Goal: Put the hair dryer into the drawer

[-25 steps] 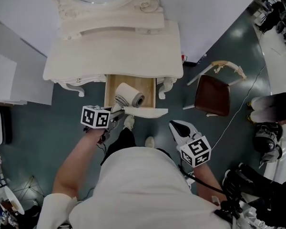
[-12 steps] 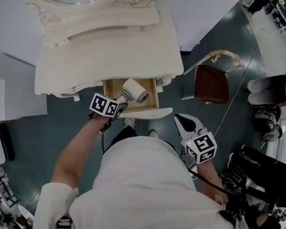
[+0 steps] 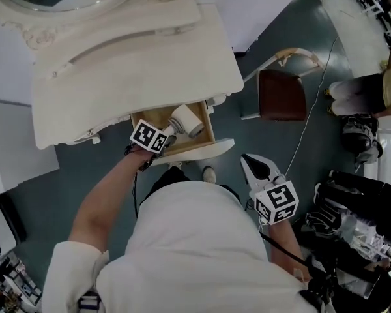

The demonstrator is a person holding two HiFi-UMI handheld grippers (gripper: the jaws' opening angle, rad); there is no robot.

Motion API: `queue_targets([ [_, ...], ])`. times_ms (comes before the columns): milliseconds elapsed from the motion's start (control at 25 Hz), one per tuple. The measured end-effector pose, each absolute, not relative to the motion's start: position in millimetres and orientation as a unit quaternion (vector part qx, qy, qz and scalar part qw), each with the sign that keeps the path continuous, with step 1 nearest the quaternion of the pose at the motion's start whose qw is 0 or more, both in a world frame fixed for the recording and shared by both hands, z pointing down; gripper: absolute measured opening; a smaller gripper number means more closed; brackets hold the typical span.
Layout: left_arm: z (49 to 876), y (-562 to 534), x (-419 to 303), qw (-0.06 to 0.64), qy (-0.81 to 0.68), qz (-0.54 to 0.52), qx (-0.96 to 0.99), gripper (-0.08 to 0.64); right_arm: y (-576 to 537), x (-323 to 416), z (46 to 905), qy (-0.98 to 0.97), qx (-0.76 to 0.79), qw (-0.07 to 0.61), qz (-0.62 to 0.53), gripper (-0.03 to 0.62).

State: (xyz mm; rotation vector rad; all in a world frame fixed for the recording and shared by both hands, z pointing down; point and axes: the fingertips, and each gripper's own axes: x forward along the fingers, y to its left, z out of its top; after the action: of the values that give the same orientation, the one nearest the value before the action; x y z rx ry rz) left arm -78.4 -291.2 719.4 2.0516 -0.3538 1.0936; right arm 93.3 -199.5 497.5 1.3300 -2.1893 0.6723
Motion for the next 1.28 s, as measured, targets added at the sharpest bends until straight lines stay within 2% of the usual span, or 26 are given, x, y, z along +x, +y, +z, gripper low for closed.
queue_targets([
  [520,762,-314,-52,0.341,-0.106,0.467,0.809,0.163,-191,118,501,-0.753,0.539,0.254,0.281,0.002],
  [1280,803,-347,-46,0.314,-0.174,0.480,0.800,0.163,-200,125,509,-0.732,0.539,0.276,0.311,0.002],
])
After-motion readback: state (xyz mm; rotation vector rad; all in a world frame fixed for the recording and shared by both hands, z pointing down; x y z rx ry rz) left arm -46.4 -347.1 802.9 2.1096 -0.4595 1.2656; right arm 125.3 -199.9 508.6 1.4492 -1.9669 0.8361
